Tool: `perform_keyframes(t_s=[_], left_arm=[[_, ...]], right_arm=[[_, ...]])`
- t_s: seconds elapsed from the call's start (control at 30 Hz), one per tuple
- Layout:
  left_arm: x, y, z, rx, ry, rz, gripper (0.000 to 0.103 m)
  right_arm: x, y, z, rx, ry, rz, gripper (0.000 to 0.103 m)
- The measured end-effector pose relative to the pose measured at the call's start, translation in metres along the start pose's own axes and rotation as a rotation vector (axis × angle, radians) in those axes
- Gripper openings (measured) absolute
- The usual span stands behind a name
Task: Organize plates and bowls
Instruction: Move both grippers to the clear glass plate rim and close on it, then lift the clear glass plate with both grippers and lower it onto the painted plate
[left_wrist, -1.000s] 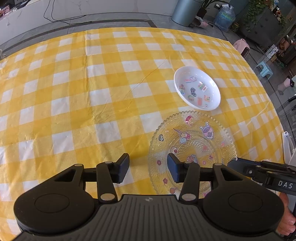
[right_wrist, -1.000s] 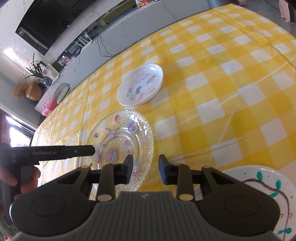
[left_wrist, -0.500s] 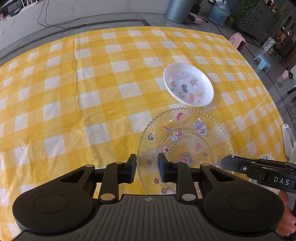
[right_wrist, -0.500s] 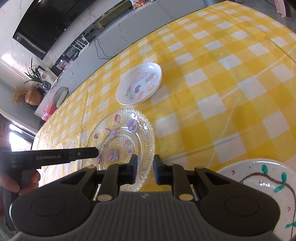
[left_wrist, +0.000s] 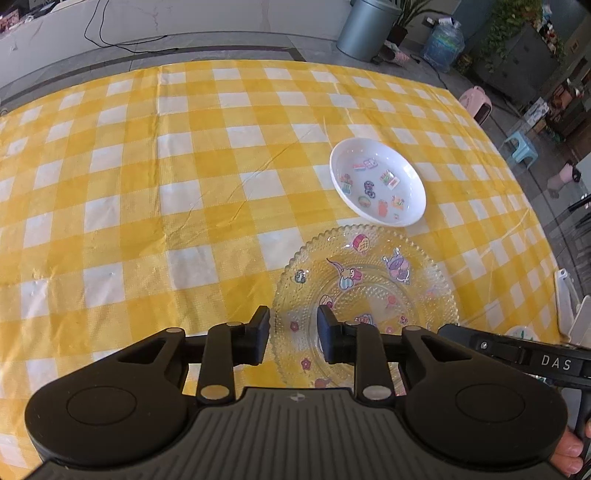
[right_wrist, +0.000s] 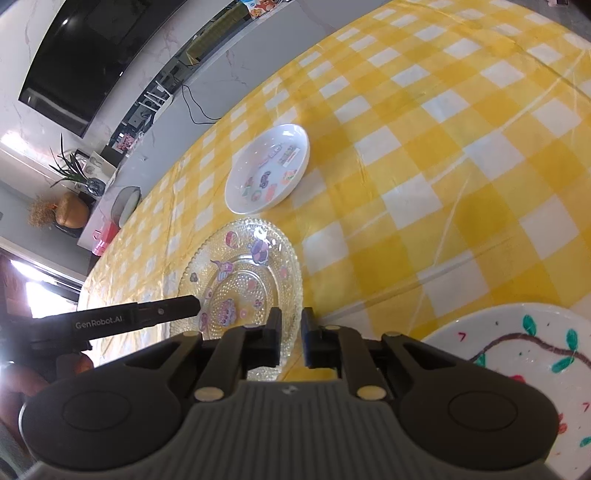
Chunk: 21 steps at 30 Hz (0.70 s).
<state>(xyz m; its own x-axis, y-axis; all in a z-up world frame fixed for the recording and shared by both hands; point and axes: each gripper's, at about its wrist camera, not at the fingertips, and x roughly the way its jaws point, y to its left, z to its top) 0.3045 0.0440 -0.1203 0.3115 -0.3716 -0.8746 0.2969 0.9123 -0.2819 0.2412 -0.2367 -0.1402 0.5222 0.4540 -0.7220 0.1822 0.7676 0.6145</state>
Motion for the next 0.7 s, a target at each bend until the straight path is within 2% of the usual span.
perform_keyframes(t_s=[0.07, 0.13, 0.27, 0.7], left_arm=[[0.0, 0.002, -0.001, -0.006, -0.006, -0.007, 0.03], [-0.001, 0.003, -0.001, 0.007, -0.008, 0.0, 0.023], [-0.001, 0.007, 0.0, -0.015, -0.015, -0.012, 0.019], [-0.026, -0.015, 0.005, 0.019, -0.075, 0.001, 0.012]], right_arm=[[0.0, -0.002, 0.0, 0.01, 0.0, 0.007, 0.011], [0.0, -0.003, 0.0, 0.015, -0.002, 0.011, 0.011], [0.0, -0.005, -0.002, 0.014, -0.014, 0.003, 0.005], [-0.021, -0.011, -0.004, 0.08, -0.05, 0.021, 0.005]])
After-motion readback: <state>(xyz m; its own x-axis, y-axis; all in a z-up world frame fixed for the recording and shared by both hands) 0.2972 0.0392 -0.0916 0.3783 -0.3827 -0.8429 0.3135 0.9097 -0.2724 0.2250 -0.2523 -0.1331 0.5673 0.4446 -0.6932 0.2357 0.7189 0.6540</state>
